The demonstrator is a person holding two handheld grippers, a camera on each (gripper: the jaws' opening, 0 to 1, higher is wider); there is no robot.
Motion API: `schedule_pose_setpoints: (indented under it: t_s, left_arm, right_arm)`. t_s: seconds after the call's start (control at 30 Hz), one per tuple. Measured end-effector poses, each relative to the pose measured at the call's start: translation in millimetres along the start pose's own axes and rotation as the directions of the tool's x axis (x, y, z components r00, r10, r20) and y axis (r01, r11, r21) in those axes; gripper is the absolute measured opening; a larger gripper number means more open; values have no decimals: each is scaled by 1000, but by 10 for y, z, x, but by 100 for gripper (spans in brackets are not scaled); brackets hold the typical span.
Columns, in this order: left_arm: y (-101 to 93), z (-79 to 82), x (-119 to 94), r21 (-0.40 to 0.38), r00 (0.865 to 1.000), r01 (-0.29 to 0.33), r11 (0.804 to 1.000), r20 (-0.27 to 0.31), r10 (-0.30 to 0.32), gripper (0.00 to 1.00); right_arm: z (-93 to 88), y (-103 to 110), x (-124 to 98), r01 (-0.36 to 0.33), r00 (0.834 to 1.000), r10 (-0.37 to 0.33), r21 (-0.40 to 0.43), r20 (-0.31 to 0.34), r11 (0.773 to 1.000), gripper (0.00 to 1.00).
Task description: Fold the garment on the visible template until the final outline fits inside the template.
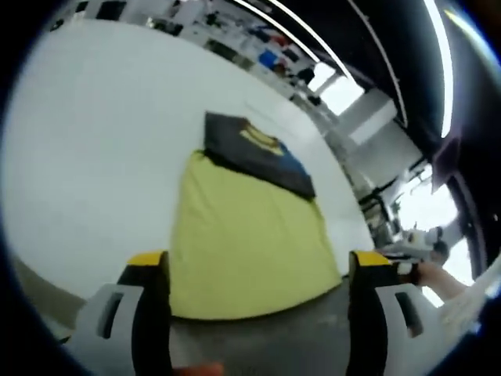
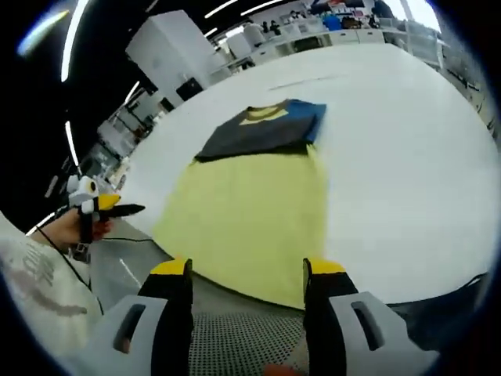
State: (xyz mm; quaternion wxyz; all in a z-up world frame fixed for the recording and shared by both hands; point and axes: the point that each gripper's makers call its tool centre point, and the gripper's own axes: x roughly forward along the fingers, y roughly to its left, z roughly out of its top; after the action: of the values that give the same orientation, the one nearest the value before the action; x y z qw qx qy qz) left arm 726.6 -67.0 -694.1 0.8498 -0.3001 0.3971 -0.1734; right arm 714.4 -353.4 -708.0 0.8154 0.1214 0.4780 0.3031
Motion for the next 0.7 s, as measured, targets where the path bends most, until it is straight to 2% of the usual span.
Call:
schedule_pose_setpoints:
  t_s: [0.03, 0.1, 0.17, 0.2, 0.23, 0.3, 0.4, 0.47, 0.63, 0.7]
  left_arm:
    - [8, -44, 1, -35, 1000, 6, 999, -21, -6, 92]
    - [27, -137, -12, -51, 997, 1, 999, -77, -5, 90]
    - [109, -190, -6, -46, 993, -14, 999, -114, 8, 85]
    - [125, -244, -15, -51, 989, -18, 999, -146, 11, 83]
    - [146, -286, -21, -62, 985, -24, 998, -171, 13, 82]
    - [190, -337, -14, -101, 980, -32, 994, -199, 11, 80]
    - [245, -382, 11, -191, 976, -42, 981, -216, -1, 73]
    - [292, -405, 29, -203, 974, -53, 978, -228, 6, 69]
    - [357, -493, 93, -222, 959, -75, 972, -283, 9, 62]
    - [364, -470, 114, -239, 961, -76, 968, -275, 8, 60]
  right_arm:
    - [-111, -43, 26, -9, 996, 8, -8, -87, 1000, 51]
    - [-247, -139, 39, -1, 986, 4, 21, -169, 1000, 44]
    - [-366, -271, 36, 20, 974, -2, 77, -226, 997, 41]
    - [-417, -324, 36, 14, 968, 17, 119, -252, 993, 39]
    - [-441, -358, 39, 15, 965, 23, 142, -262, 990, 39]
    - [-549, -429, 47, 20, 948, 38, 180, -315, 984, 41]
    - [-548, -509, 116, 9, 954, 56, 215, -295, 977, 36]
    - [-522, -487, 135, 16, 957, 67, 282, -282, 959, 33]
    - [-532, -552, 216, 44, 955, 22, 213, -296, 976, 28]
    - [-517, -520, 232, 41, 956, 24, 214, -292, 976, 25]
